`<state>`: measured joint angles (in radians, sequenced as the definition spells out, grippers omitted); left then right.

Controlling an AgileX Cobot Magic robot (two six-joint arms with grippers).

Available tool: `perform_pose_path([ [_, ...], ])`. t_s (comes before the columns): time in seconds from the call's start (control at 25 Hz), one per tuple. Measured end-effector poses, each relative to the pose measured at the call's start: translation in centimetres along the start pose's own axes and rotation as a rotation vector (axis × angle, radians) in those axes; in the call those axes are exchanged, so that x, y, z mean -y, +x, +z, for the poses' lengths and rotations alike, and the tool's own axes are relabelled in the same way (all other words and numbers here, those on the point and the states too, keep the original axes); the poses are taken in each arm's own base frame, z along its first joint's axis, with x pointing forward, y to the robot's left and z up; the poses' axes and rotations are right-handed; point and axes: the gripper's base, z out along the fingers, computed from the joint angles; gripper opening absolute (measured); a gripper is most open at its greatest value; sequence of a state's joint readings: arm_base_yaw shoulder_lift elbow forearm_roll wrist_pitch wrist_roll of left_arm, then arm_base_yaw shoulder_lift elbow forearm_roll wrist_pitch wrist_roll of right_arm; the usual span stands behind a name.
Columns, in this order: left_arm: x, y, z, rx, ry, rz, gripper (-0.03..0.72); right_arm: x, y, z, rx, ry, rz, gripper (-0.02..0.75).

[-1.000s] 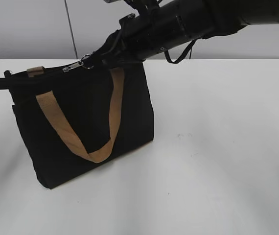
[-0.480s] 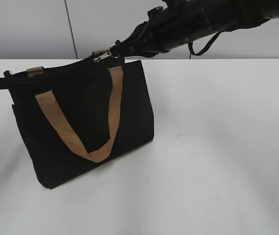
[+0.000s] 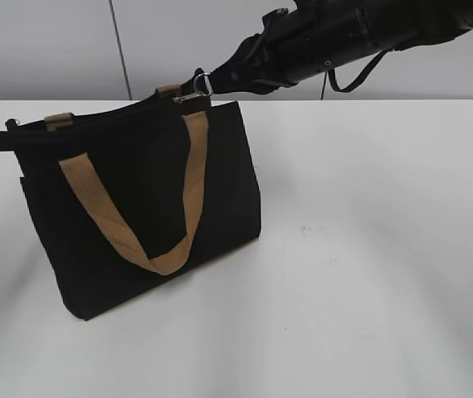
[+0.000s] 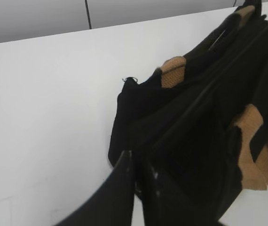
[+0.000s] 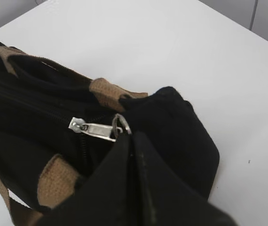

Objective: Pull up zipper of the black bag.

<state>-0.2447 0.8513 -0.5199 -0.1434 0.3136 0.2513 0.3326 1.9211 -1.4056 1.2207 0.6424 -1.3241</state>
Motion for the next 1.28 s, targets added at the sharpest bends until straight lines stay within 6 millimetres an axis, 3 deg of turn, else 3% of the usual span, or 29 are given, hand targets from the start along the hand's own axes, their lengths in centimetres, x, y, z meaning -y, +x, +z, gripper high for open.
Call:
perform_pose_path([
  [0.08, 0.0, 0.0, 0.0, 0.001, 0.005, -0.019, 0.092, -0.3, -0.2, -0.3, 0.002, -0.013, 0.001, 0.123],
  [0.24, 0.2, 0.2, 0.0, -0.027, 0.025, -0.054, 0.336, -1.2, -1.2, -1.8, -0.005, -0.015, -0.016, 0.380],
  [0.32, 0.4, 0.6, 0.0, -0.069, 0.041, -0.064, 0.405, -1.7, -1.4, -2.7, -0.043, -0.015, -0.032, 0.430],
  [0.72, 1.3, 2.5, -1.0, -0.285, 0.123, -0.156, 0.444, -3.0, 0.3, -6.6, -0.374, 0.076, 0.076, 0.464],
  [0.92, 1.7, 3.2, -3.0, -0.329, 0.155, -0.147, 0.444, -4.8, 3.3, -8.9, -0.444, 0.099, 0.122, 0.464],
  [1.28, 2.2, 3.8, -7.9, -0.257, 0.173, -0.152, 0.445, -11.1, 5.7, -17.8, -0.285, 0.185, 0.155, 0.464],
])
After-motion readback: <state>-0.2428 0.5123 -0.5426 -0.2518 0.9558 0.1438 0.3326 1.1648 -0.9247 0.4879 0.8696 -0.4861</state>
